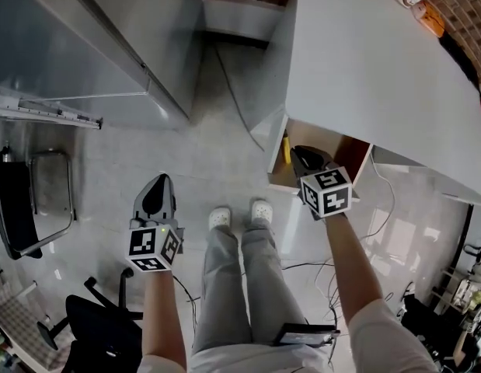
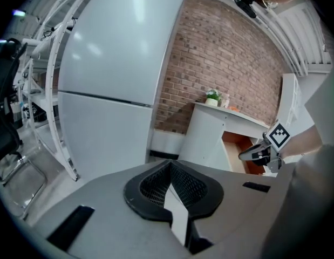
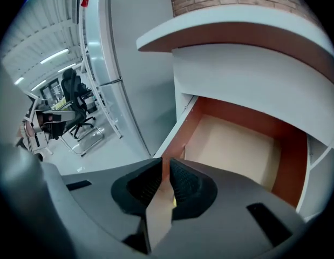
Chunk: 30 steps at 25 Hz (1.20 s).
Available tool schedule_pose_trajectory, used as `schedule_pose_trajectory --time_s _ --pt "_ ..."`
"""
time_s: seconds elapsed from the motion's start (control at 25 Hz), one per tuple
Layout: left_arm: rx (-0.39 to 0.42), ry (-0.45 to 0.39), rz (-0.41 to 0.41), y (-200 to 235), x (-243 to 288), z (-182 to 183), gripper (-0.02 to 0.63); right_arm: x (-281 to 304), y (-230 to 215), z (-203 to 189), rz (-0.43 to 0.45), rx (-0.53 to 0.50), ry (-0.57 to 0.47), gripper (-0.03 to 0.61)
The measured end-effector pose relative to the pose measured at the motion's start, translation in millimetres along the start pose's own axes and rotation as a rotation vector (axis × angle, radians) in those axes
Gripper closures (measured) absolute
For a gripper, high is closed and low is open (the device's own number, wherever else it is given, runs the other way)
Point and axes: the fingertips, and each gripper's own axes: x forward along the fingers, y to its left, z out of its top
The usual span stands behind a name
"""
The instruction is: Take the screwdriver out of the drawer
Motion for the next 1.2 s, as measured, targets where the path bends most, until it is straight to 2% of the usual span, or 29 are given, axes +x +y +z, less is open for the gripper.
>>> schedule_pose_trajectory --time_s 0.36,0.44,0.52,0.72,0.96,1.2 --pt "-0.007 0.009 0.028 19 -3 -2 0.601 56 -27 -14 -0.027 0.096 0.156 0.552" --pt "-0.010 0.014 0.028 19 -2 -4 0.601 66 -33 -20 -0.035 0.106 0.200 0.532" --pt "-0.013 0.024 0.030 19 0 -8 0.601 74 -37 -27 -0.040 0.103 0.244 0.508" --pt "-0.024 0.042 0.042 23 4 -14 0.601 92 -38 -44 -0.024 0.057 0.345 0.505" --pt "-0.026 0.055 0.068 26 3 -16 0.601 108 -41 -59 -0.027 0.012 0.394 0.505" --pt "-0.031 0.067 0.088 29 1 -22 0.601 110 -46 -60 -0.027 -0.005 0.379 0.495"
